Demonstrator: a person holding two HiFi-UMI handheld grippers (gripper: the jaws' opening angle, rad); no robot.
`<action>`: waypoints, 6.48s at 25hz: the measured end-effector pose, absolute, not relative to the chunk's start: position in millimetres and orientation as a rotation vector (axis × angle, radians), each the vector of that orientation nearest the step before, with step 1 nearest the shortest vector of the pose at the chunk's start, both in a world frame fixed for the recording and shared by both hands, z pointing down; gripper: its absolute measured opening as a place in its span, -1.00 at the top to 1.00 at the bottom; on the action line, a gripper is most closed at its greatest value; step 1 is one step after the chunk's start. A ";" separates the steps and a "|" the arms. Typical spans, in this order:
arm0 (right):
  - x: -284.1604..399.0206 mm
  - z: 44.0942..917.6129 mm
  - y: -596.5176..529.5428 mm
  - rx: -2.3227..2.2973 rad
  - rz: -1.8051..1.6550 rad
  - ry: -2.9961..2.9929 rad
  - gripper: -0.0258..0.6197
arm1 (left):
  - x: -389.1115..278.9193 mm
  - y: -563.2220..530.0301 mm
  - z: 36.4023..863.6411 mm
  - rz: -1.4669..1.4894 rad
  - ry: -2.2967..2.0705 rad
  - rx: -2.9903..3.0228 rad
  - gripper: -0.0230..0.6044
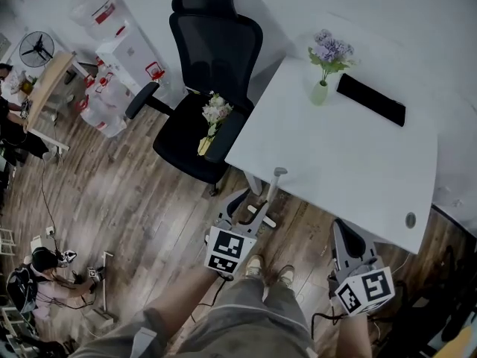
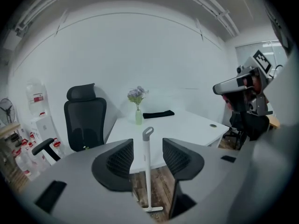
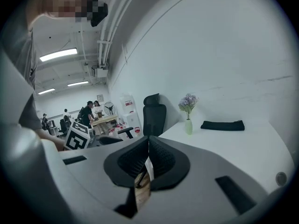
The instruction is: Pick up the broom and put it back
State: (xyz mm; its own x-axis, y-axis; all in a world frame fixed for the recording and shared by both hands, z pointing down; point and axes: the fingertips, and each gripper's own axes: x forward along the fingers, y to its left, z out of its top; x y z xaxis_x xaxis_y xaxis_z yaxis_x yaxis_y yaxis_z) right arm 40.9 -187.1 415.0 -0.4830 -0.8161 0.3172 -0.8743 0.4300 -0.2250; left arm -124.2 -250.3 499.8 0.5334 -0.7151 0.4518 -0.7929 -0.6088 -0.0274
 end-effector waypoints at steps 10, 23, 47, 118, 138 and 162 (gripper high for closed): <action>47.6 466.8 -207.9 1.449 0.523 -2.513 0.83 | -105.9 -283.5 613.6 0.755 -1.261 2.498 0.22; 69.5 544.0 -200.9 1.458 0.564 -2.515 0.83 | -94.3 -306.3 729.7 0.745 -1.256 2.372 0.22; 127.4 468.5 -139.8 1.776 0.402 -2.489 0.83 | -106.7 -222.9 682.3 0.730 -1.291 2.449 0.63; 269.1 473.9 -13.6 2.105 0.576 -1.987 0.83 | 135.0 -86.2 584.5 0.836 -0.601 2.592 0.62; 301.0 626.9 -2.4 2.113 0.741 -1.894 0.83 | 185.6 -104.7 728.0 0.957 -0.537 2.670 0.62; 307.4 578.7 -33.7 2.078 0.669 -1.929 0.83 | 187.5 -145.6 721.7 1.053 -0.551 2.640 0.21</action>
